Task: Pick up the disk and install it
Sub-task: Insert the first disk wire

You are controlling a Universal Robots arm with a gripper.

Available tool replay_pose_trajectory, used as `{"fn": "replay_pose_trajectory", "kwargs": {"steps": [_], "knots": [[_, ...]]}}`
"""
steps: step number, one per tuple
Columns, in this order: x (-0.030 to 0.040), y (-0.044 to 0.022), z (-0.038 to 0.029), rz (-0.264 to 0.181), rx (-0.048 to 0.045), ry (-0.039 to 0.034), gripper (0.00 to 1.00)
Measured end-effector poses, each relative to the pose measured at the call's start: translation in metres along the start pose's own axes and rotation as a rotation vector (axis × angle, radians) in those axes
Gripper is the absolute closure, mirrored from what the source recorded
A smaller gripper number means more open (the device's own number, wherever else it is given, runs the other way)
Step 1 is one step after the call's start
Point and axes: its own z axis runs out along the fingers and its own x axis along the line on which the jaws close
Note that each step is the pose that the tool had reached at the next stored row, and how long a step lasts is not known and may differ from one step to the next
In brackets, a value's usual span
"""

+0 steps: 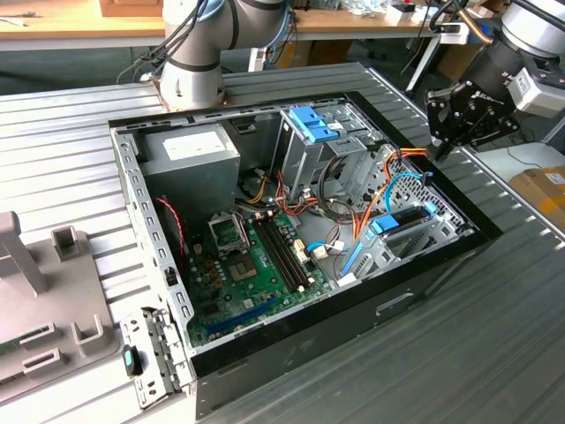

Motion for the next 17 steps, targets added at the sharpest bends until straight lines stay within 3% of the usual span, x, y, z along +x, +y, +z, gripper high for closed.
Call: {"fn": "replay_pose_trajectory", "kwargs": {"steps": [10, 17], "knots": [[-0.0004, 0.0002, -0.0004, 0.0, 0.0, 0.0001, 0.84], [-0.0048, 0.0033, -0.0006, 0.0, 0.0009, 0.0011, 0.84]]}}
